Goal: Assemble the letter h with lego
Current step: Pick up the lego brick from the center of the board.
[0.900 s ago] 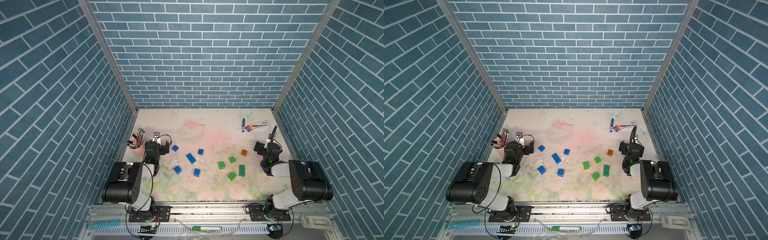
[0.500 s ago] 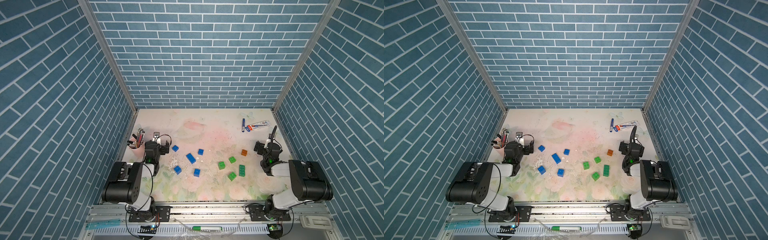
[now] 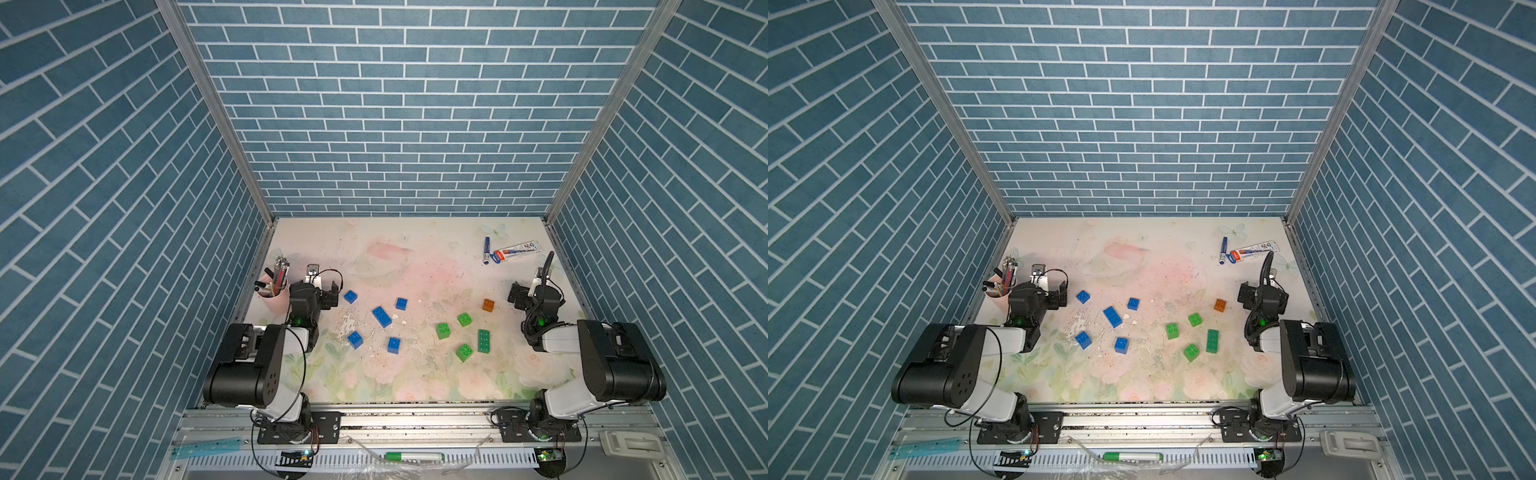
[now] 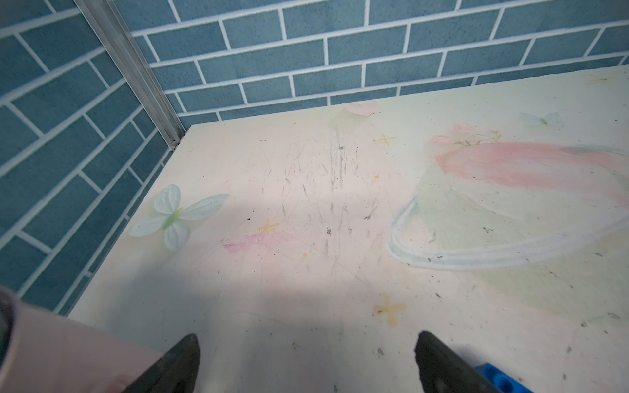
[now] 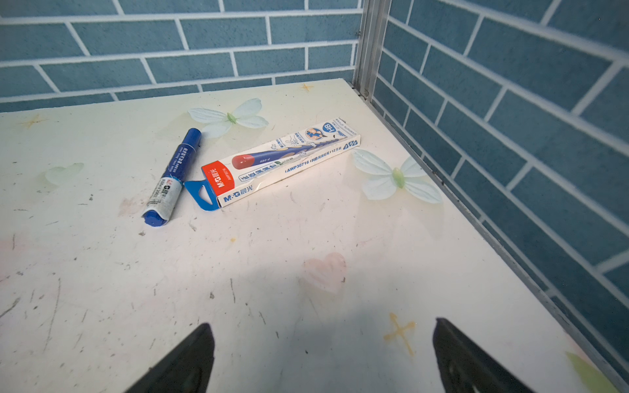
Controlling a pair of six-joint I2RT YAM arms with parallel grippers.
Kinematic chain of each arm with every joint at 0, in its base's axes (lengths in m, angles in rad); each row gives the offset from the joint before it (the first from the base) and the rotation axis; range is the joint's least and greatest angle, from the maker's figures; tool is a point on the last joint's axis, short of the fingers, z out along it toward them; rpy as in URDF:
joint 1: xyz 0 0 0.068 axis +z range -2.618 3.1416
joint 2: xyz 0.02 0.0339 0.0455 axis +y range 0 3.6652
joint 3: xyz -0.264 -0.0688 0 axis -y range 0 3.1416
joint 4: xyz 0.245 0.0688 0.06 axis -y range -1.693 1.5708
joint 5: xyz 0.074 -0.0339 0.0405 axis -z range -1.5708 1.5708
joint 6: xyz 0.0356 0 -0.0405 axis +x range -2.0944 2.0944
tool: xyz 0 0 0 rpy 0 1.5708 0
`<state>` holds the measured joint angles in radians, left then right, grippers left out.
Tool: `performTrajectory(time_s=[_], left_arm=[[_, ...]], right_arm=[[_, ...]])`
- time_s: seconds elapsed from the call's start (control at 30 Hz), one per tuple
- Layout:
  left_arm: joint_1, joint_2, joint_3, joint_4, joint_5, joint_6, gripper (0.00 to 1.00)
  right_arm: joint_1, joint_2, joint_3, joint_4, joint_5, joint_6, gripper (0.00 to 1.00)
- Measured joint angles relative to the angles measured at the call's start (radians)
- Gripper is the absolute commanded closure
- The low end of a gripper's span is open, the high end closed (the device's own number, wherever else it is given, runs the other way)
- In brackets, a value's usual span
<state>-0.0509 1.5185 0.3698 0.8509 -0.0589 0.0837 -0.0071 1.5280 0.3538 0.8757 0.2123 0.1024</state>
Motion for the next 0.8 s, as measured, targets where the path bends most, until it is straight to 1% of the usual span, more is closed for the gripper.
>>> performTrajectory(time_s=[0.1,0.17,0.23,0.37,0.43,0.53,0.63,0.67,0.73,0.8], left_arm=[[0.0,0.0,0.0,0.0,0.0,0.0,0.01],[0.0,0.0,0.0,0.0,0.0,0.0,0.01],[0.0,0.0,0.0,0.0,0.0,0.0,0.01],[0.001,0.0,0.0,0.0,0.001,0.0,0.01],[0.001,0.0,0.0,0.0,0.001,0.0,0.01],[0.006,0.0,0.0,0.0,-0.003,-0.006,0.01],[0.015,-0.015,-0.018,0.024,-0.01,-0.014,0.01],[0.015,-0.048,-0.036,0.02,-0.012,-0.015,0.01],[0.008,-0.153,-0.058,-0.03,-0.024,-0.01,0.01],[-0.017,-0.293,-0.062,-0.064,-0.054,-0.024,0.01]], right_arm=[[0.0,-0.004,0.009,-0.022,-0.005,-0.006,0.01],[0.008,-0.045,0.03,-0.097,-0.006,-0.015,0.01],[0.021,-0.141,0.039,-0.163,0.001,-0.026,0.01],[0.06,-0.403,0.047,-0.236,0.001,-0.023,0.01],[0.082,-0.511,0.07,-0.291,-0.004,-0.008,0.01],[0.098,-0.649,0.131,-0.399,0.0,0.134,0.01],[0.099,-0.775,0.179,-0.526,0.029,0.36,0.01],[0.099,-0.813,0.173,-0.546,0.037,0.427,0.01],[0.097,-0.859,0.154,-0.562,0.026,0.497,0.01],[0.101,-0.832,0.183,-0.634,-0.01,0.547,0.01]])
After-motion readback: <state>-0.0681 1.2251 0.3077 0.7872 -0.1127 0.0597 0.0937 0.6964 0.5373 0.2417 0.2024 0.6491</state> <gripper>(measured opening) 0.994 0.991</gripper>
